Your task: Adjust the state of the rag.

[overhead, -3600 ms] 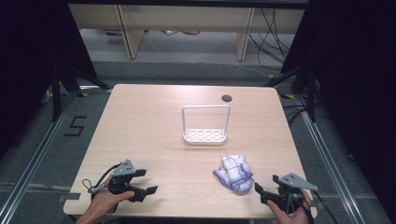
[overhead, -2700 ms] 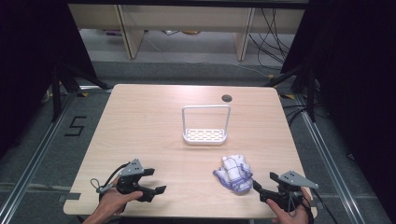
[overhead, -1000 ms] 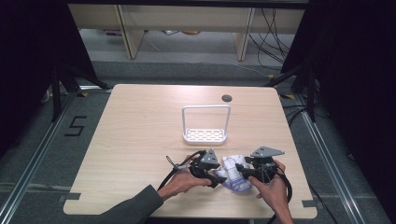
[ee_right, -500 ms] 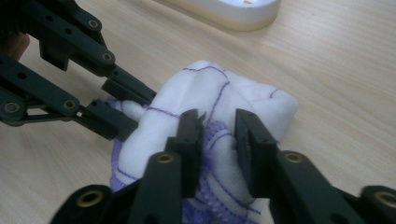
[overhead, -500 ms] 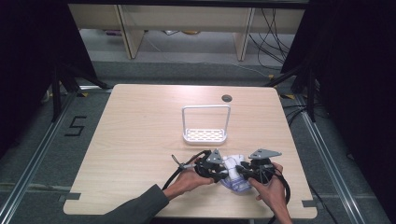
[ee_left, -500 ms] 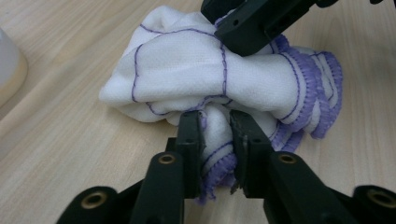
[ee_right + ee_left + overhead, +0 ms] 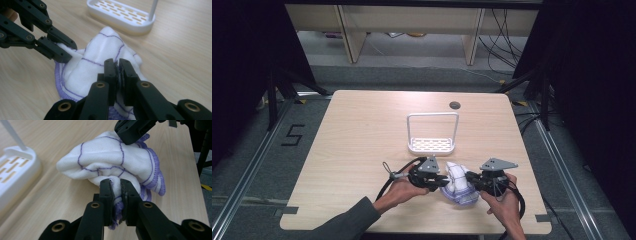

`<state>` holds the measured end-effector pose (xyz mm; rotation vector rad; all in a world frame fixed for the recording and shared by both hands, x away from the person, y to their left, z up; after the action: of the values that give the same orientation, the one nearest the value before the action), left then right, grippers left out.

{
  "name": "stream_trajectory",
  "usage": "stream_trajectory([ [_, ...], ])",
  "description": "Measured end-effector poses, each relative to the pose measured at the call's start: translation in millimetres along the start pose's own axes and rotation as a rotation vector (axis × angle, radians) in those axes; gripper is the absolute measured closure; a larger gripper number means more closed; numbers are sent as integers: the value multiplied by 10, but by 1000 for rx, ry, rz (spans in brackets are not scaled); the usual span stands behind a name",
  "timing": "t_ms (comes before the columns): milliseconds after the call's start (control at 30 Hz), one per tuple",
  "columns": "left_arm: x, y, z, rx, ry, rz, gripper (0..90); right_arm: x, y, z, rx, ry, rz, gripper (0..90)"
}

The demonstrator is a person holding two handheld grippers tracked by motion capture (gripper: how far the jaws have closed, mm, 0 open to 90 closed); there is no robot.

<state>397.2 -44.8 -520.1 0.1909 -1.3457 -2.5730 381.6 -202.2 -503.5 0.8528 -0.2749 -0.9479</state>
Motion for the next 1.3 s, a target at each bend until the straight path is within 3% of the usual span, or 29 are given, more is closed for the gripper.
stream_trajectory([
  [167, -15, -34, 298, 10, 11, -5, 801, -163, 102, -47, 30, 41, 20, 856],
  [267, -13, -60, 572, 34, 14, -4, 802, -312, 172, -72, 38, 70, 23, 857],
  [400, -15, -111, 940, 44, 45, -4, 802, -470, 335, -14, 86, 106, 56, 858],
  [533, 6, -186, 1292, 88, 50, 31, 802, -610, 429, 86, 108, 119, 85, 858],
  [633, 25, -244, 1469, 109, 49, 51, 802, -670, 435, 136, 119, 131, 95, 859],
  [667, 23, -265, 1503, 112, 47, 55, 802, -651, 442, 133, 132, 122, 127, 858],
  [733, 8, -292, 1545, 130, 40, 88, 802, -682, 380, 137, 104, 134, 77, 858],
  [833, -38, -379, 1498, 114, 36, 112, 801, -658, 317, 92, 93, 125, 72, 859],
  [867, -58, -434, 1435, 95, 33, 113, 801, -632, 292, 40, 83, 112, 96, 859],
  [1033, -138, -718, 1114, 20, 36, 174, 797, -505, 31, -358, -51, 82, 81, 858],
  [1067, -166, -750, 1089, 5, 41, 163, 795, -498, -16, -414, -84, 86, 72, 857],
  [1100, -180, -771, 1064, -2, 46, 179, 792, -489, -42, -482, -84, 86, 73, 855],
  [1133, -202, -788, 1052, -9, 43, 171, 784, -472, -65, -521, -96, 75, 71, 851],
  [1167, -225, -799, 1047, -5, 55, 184, 765, -462, -63, -529, -109, 87, 72, 837],
  [1233, -261, -821, 1064, 1, 76, 202, 692, -439, -42, -539, -89, 64, 37, 757],
  [1300, -281, -850, 1107, -4, 89, 211, 585, -390, -1, -460, -81, 28, 58, 664],
])
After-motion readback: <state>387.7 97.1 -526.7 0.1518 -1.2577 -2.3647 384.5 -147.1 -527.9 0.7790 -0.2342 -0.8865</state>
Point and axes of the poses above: each handheld gripper's, and its own axes: z roughly backward along the jaws, y roughly out of its top, x roughly to its right, the point moved 7 cm from there along -z, roughly forward along the jaws, and after that the axes turned 5 degrees about -z, right-handed, at the moved point
